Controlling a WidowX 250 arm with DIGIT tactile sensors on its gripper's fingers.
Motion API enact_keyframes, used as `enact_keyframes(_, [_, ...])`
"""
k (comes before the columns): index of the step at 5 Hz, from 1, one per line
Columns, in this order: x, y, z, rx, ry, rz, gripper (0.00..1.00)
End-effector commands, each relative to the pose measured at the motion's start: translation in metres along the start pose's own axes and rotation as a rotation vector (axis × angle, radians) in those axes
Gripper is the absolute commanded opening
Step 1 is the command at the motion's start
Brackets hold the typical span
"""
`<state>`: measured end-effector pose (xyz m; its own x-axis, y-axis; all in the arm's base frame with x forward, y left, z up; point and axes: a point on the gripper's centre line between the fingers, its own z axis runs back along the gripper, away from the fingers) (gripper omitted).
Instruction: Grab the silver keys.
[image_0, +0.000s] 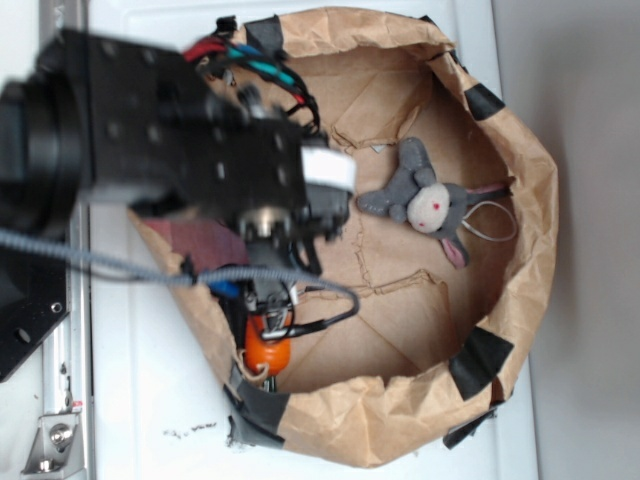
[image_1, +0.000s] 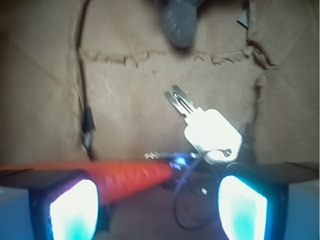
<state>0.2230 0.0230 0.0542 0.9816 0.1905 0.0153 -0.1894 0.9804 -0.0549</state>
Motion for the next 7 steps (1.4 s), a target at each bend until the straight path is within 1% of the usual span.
enact_keyframes(1, [0.013,0.002,-0.01,0.015,-0.012,0.099,1.0])
enact_keyframes(2, [0.014,0.001,-0.02,0.054,-0.005,0.049,1.0])
enact_keyframes(3, [0.009,-0.001,-0.022,0.078,-0.05,-0.019,1.0])
enact_keyframes(4, [0.009,0.011,-0.025,0.116,-0.074,-0.106,1.0])
enact_keyframes(5, [0.007,0.027,-0.029,0.145,-0.078,-0.162,1.0])
enact_keyframes(6, [0.005,0.028,-0.025,0.14,-0.095,-0.175,0.0])
enact_keyframes(7, [0.005,0.028,-0.024,0.147,-0.108,-0.185,0.0])
